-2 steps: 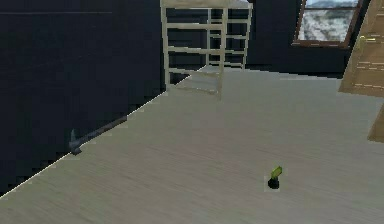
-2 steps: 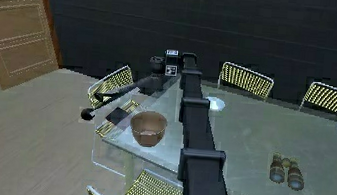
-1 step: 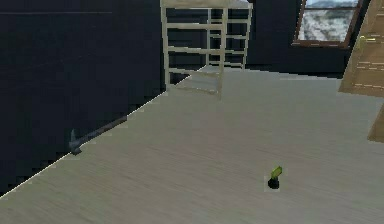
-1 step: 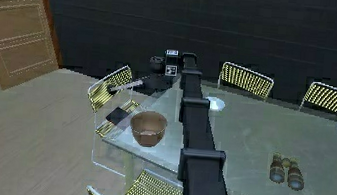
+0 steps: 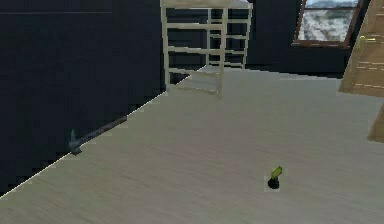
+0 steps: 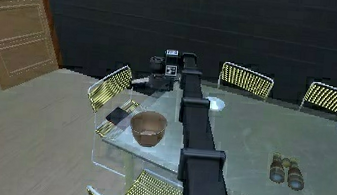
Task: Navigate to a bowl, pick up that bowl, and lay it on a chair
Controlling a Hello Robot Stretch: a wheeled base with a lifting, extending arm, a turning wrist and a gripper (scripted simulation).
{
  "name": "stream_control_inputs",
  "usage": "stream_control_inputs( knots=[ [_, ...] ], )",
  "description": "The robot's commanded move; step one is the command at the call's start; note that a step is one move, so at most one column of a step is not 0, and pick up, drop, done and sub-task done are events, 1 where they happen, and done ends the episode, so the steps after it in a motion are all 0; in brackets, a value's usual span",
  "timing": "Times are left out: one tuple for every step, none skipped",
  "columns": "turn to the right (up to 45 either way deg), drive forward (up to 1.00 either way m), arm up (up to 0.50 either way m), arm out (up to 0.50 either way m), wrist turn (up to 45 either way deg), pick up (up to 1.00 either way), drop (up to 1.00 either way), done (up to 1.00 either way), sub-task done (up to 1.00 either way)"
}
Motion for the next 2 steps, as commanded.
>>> stream_control_inputs(
  knots=[
    [0.0, 0.0, -0.3, 0.0, 0.0, 0.0, 0.0, 0.0, 0.0],
    [0.0, 0.0, 0.0, 0.0, 0.0, 1.0, 0.0, 0.0, 0.0]
  ],
)
